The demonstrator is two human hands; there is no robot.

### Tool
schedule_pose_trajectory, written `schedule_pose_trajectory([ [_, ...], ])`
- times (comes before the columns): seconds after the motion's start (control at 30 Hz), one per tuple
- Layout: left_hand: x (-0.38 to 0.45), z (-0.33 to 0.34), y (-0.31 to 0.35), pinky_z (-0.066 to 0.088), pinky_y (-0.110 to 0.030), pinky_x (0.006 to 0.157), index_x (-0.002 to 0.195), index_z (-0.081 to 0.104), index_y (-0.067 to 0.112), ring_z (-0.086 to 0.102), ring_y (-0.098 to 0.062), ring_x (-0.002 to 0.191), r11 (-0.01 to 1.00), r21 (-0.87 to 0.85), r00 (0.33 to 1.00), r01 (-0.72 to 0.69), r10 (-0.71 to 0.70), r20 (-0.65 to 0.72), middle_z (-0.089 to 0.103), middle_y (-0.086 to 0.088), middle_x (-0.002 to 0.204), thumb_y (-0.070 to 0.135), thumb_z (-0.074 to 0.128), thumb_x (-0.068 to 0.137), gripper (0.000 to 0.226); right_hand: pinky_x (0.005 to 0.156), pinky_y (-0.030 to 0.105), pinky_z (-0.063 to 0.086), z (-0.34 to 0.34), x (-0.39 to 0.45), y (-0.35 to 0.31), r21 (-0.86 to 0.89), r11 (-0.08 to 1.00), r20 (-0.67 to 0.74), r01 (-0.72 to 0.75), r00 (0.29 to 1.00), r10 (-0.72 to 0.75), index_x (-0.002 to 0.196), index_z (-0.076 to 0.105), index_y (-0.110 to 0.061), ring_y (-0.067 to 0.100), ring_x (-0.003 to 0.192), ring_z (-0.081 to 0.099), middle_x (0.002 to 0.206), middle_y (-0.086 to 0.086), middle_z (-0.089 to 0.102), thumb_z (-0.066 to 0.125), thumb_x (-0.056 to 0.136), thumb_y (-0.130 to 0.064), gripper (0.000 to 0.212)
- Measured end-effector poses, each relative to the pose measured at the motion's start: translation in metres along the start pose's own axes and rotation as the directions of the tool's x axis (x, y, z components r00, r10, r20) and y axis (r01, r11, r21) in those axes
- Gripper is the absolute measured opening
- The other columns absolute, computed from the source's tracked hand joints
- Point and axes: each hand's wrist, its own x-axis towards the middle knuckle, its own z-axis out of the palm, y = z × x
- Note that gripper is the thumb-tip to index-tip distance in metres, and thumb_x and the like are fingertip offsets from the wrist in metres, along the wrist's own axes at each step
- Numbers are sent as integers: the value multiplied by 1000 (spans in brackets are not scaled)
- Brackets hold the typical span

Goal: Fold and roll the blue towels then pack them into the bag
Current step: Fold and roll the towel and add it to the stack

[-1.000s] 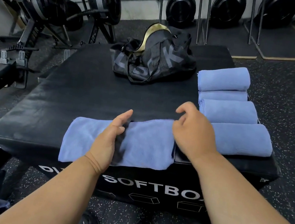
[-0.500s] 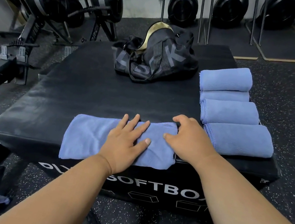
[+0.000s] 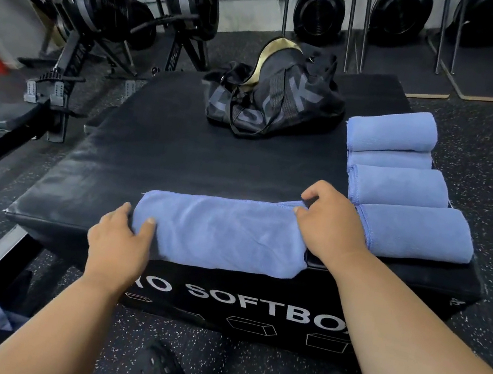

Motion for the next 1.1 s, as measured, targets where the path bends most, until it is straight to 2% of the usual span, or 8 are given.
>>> schedule_pose_trajectory([
  [0.2,26,-15,17,40,-43,74,77,50,19,55,-40,87,998,-52,999,46,-46,-6,63,-4,79,60,42,90,44,66,28,47,6,2,-1,170,983,-75,65,996,-53,104,62,-35,10,75,61,81,-8,65,63,97,-16,21],
  [0.27,40,-14,21,42,-46,88,95,62,31,55,-41,105,998,-40,997,49,-46,68,67,-3,98,59,45,97,33,64,26,43,7,4,0,197,978,-97,66,994,-47,104,62,-36,11,74,60,82,-6,64,63,98,-16,20],
  [0.33,52,-13,24,37,-49,111,144,55,38,46,-43,133,997,53,986,51,-59,153,59,-11,138,64,44,99,53,66,26,45,9,5,3,186,982,-73,41,997,-28,105,62,-36,11,77,61,84,-7,65,63,98,-17,20],
  [0.4,59,-13,28,33,-49,118,151,49,43,39,-42,140,993,110,980,30,-51,192,48,-14,149,65,44,99,57,67,25,46,10,8,5,160,987,-44,20,999,-13,106,62,-36,10,79,62,84,-8,66,63,98,-17,20],
  [0.57,71,-12,21,40,-43,109,114,67,47,48,-34,129,997,37,978,-71,62,201,55,-1,122,52,59,97,19,70,26,50,6,11,3,104,995,27,-12,1000,9,108,62,-37,5,79,63,85,-10,67,66,92,-20,24],
  [0.67,74,-14,20,50,-39,89,87,67,38,62,-24,105,990,-87,976,-111,125,178,60,4,106,41,68,92,6,77,34,55,6,13,3,70,998,60,-9,998,5,111,64,-38,7,83,64,88,-12,67,65,90,-18,29],
  [0.77,73,-15,21,45,-32,74,82,66,34,62,-10,88,979,-101,977,-175,186,109,64,5,100,33,72,92,11,78,35,56,6,15,3,46,999,68,-4,998,1,112,64,-39,9,84,64,90,-11,66,65,90,-18,30],
  [1.1,65,-20,15,44,-26,70,83,70,31,63,-7,85,977,-135,986,-165,164,-20,69,12,93,33,73,94,12,74,31,53,3,16,8,83,996,69,39,997,-45,106,66,-39,8,79,62,86,-11,63,64,90,-11,32],
])
